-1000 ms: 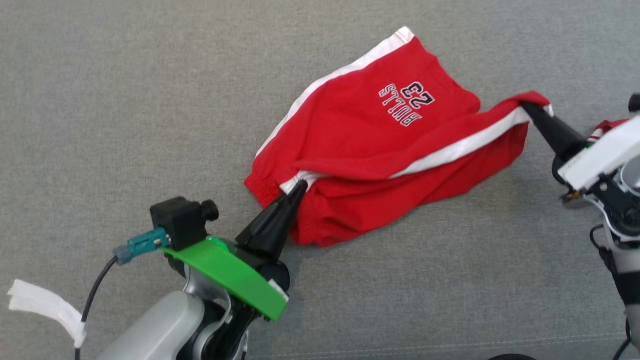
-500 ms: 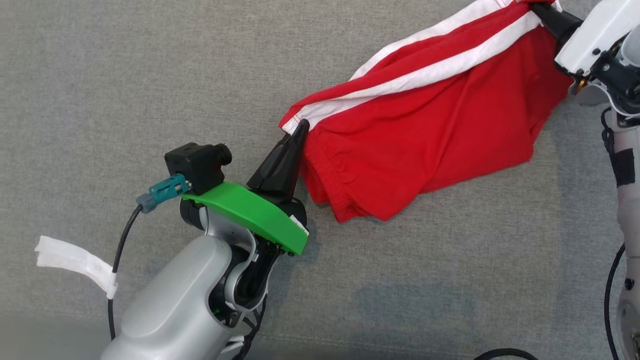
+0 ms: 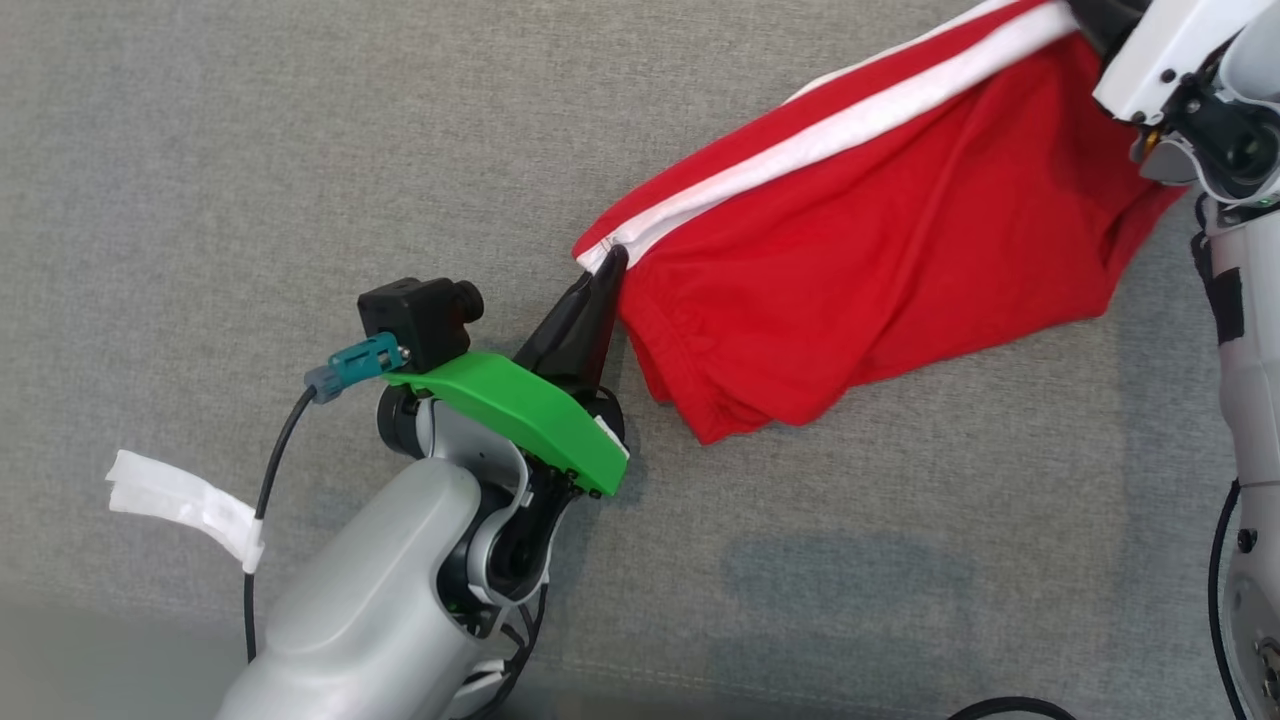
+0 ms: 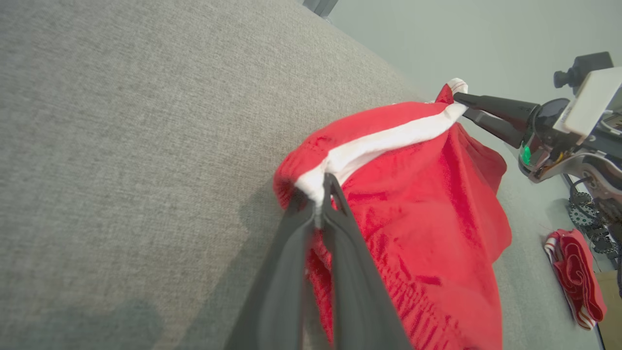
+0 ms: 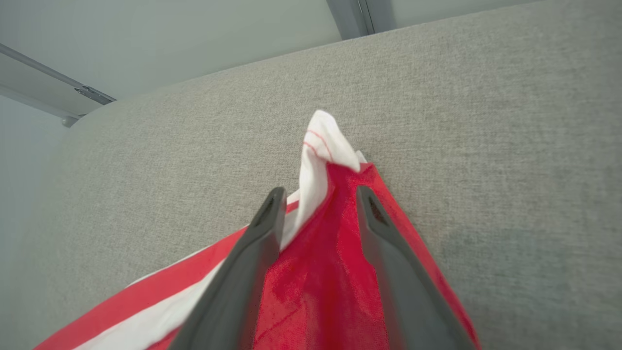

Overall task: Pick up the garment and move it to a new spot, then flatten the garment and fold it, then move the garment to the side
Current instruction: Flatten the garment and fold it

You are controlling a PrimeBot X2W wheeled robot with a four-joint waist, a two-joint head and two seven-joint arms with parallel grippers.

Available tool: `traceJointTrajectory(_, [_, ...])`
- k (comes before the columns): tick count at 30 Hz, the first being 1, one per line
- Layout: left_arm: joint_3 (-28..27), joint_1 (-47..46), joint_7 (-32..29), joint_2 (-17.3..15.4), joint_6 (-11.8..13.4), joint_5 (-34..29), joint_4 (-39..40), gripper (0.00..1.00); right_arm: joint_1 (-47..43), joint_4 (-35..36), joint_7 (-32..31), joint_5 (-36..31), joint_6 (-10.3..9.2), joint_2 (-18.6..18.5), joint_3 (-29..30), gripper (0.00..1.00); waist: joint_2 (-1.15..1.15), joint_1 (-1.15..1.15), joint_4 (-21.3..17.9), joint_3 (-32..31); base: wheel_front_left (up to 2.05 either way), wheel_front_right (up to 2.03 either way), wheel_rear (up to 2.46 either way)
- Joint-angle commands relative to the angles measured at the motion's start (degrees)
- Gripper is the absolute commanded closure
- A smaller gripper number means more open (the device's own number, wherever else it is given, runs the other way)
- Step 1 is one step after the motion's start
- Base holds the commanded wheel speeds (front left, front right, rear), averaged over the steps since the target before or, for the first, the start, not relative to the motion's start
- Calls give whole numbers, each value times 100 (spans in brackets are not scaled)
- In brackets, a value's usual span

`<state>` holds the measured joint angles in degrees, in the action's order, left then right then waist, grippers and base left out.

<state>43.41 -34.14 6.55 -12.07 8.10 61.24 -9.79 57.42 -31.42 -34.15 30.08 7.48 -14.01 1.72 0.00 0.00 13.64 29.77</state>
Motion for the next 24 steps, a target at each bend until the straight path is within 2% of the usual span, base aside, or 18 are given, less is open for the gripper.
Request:
traceJointTrajectory(1, [-17, -16, -20, -43, 46, 34, -16, 0, 33, 55, 48, 45, 0, -24, -59, 0, 0, 0, -86, -62, 0, 0, 0])
traceJointTrajectory(4, [0, 139, -29, -202, 105, -24, -3, 0, -136, 262, -63, 187, 0, -122, -476, 0, 0, 0, -255, -242, 0, 0, 0])
traceJointTrajectory(8, [78, 420, 52, -575, 285, -300, 236, 0, -421, 742, -327, 508, -1, -422, -1069, 0, 0, 0, -520, -562, 0, 0, 0])
traceJointTrajectory(11, [78, 702, 319, -929, 556, -639, 578, 0, -652, 1100, -334, 630, -1, -715, -1372, 0, 0, 0, -655, -766, 0, 0, 0])
traceJointTrajectory(15, [87, 972, 618, -1343, 1004, -1235, 1113, 0, -914, 1243, -298, 588, -1, -1025, -1516, 0, 0, 0, -634, -837, 0, 0, 0])
traceJointTrajectory(19, [2, 1157, 772, -1502, 1303, -1689, 1459, 0, -1000, 1165, -335, 548, -1, -1208, -1534, 0, 0, 0, -420, -644, 0, 0, 0])
traceJointTrajectory(21, [-27, 1209, 818, -1479, 1365, -1811, 1529, 0, -958, 1071, -296, 435, -1, -1295, -1545, 0, 0, 0, -288, -512, 0, 0, 0])
traceJointTrajectory(24, [-75, 1284, 836, -1349, 1316, -1868, 1486, 0, -861, 875, -250, 282, -1, -1345, -1545, 0, 0, 0, -77, -348, 0, 0, 0])
